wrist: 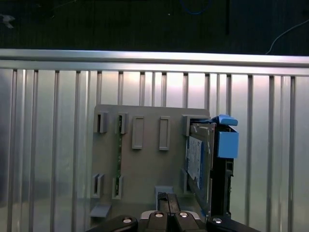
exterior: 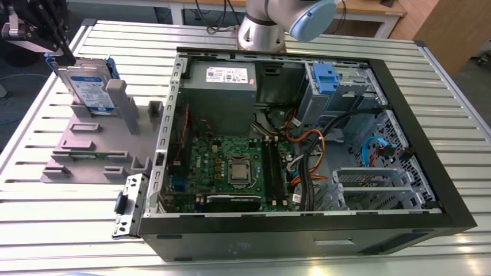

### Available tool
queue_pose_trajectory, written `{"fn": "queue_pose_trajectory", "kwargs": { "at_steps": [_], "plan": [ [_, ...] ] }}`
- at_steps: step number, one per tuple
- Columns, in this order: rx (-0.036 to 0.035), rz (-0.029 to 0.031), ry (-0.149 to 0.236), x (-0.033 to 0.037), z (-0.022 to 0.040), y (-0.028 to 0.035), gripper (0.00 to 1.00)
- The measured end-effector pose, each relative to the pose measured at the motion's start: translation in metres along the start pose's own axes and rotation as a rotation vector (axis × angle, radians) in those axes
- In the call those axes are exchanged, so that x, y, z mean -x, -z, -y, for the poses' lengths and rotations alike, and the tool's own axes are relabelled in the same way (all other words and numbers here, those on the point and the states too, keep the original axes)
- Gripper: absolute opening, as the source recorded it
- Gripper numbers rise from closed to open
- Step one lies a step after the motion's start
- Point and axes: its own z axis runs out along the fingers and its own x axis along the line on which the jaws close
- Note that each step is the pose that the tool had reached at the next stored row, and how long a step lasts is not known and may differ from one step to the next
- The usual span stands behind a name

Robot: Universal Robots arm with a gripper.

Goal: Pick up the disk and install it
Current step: 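Pick up the disk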

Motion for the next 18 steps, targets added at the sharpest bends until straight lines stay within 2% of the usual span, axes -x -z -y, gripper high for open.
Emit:
{"fn": "queue_pose_trajectory", "kwargs": {
  "at_steps": [18],
  "plan": [
    [0.0001, -0.0030, 0.009, 0.0000, 0.0000, 0.0000, 0.11]
  ]
}}
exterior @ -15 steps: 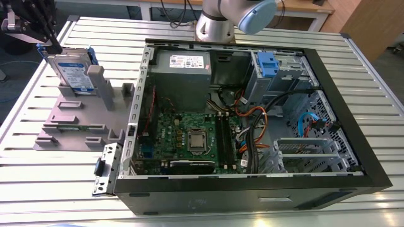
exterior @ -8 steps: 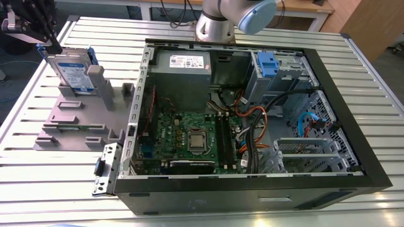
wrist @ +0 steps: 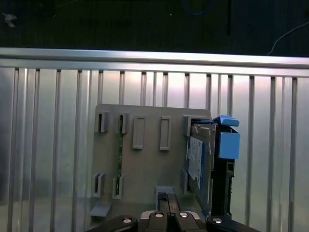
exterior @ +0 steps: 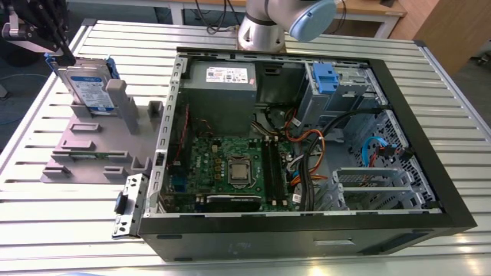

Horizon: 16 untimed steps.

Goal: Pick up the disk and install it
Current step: 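Pick up the disk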

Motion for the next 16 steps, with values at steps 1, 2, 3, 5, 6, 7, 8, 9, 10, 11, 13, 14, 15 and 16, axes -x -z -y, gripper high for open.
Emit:
{"fn": "queue_pose_trajectory", "kwargs": {
  "at_steps": [1, 2, 3, 5, 6, 7, 8, 9, 10, 11, 13, 14, 15, 16],
  "plan": [
    [0.0000, -0.0002, 0.000, 0.0000, 0.0000, 0.0000, 0.11],
    [0.0000, -0.0004, 0.001, 0.0000, 0.0000, 0.0000, 0.11],
    [0.0000, -0.0006, 0.002, 0.0000, 0.0000, 0.0000, 0.11],
    [0.0000, -0.0009, 0.003, 0.0000, 0.0000, 0.0000, 0.11],
    [0.0000, -0.0011, 0.003, 0.0000, 0.0000, 0.0000, 0.11],
    [0.0000, -0.0013, 0.004, 0.0000, 0.0000, 0.0000, 0.11],
    [0.0000, -0.0014, 0.004, 0.0000, 0.0000, 0.0000, 0.11],
    [0.0000, -0.0016, 0.004, 0.0000, 0.0000, 0.0000, 0.11],
    [0.0000, -0.0018, 0.005, 0.0000, 0.0000, 0.0000, 0.11],
    [0.0001, -0.0019, 0.005, 0.0000, 0.0000, 0.0000, 0.11],
    [0.0001, -0.0023, 0.006, 0.0000, 0.0000, 0.0000, 0.11],
    [0.0001, -0.0025, 0.007, 0.0000, 0.0000, 0.0000, 0.11],
    [0.0000, -0.0026, 0.007, 0.0000, 0.0000, 0.0000, 0.11],
    [0.0001, -0.0029, 0.008, 0.0000, 0.0000, 0.0000, 0.11]
  ]
}}
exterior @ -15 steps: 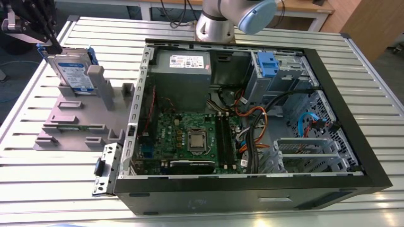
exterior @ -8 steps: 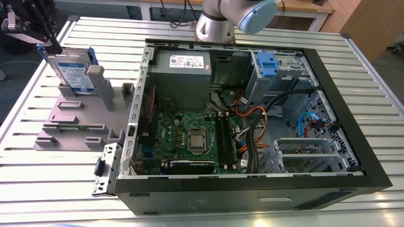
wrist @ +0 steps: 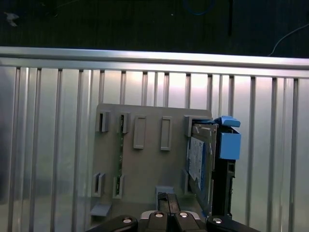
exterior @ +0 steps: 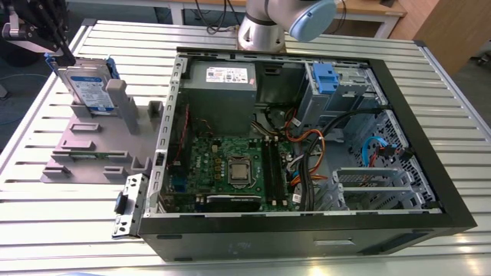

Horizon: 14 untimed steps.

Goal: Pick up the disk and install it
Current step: 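Pick up the disk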

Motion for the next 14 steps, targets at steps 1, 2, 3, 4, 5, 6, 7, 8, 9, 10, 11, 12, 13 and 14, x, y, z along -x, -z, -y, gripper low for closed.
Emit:
{"fn": "queue_pose_trajectory", "kwargs": {
  "at_steps": [1, 2, 3, 4, 5, 6, 7, 8, 9, 10, 11, 12, 13, 14],
  "plan": [
    [0.0000, -0.0002, 0.000, 0.0000, 0.0000, 0.0000, 0.11],
    [0.0001, -0.0005, 0.001, 0.0000, 0.0000, 0.0000, 0.11],
    [0.0000, -0.0007, 0.002, 0.0000, 0.0000, 0.0000, 0.11],
    [0.0000, -0.0010, 0.003, 0.0000, 0.0000, 0.0000, 0.11],
    [0.0001, -0.0014, 0.004, 0.0000, 0.0000, 0.0000, 0.11],
    [0.0001, -0.0016, 0.004, 0.0000, 0.0000, 0.0000, 0.11],
    [0.0001, -0.0018, 0.004, 0.0000, 0.0000, 0.0000, 0.11],
    [0.0001, -0.0020, 0.005, 0.0000, 0.0000, 0.0000, 0.11],
    [0.0001, -0.0022, 0.005, 0.0000, 0.0000, 0.0000, 0.11],
    [0.0001, -0.0023, 0.006, 0.0000, 0.0000, 0.0000, 0.11],
    [0.0001, -0.0026, 0.006, 0.0000, 0.0000, 0.0000, 0.11],
    [0.0000, -0.0027, 0.007, 0.0000, 0.0000, 0.0000, 0.11],
    [0.0001, -0.0029, 0.007, 0.0000, 0.0000, 0.0000, 0.11],
    [0.0001, -0.0031, 0.008, 0.0000, 0.0000, 0.0000, 0.11]
  ]
}}
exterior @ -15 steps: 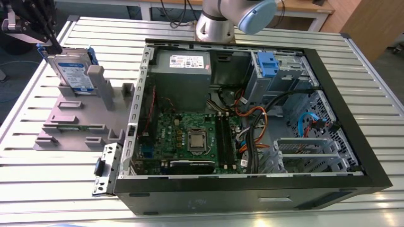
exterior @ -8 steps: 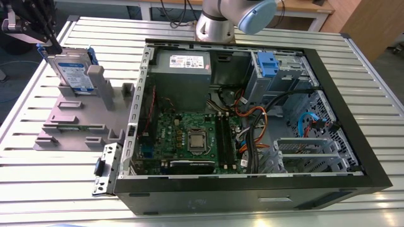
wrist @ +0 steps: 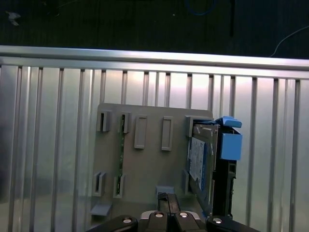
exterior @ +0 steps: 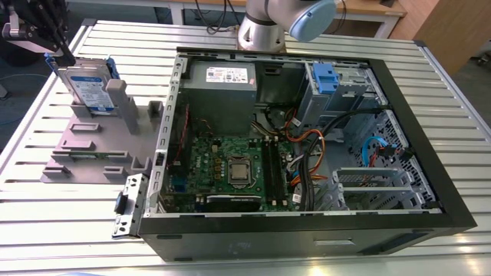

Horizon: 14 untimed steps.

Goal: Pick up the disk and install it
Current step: 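Pick up the disk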

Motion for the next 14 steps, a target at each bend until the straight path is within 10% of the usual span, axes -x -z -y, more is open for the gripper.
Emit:
{"fn": "queue_pose_trajectory", "kwargs": {
  "at_steps": [14],
  "plan": [
    [0.0001, -0.0034, 0.006, 0.0000, 0.0000, 0.0000, 0.11]
  ]
}}
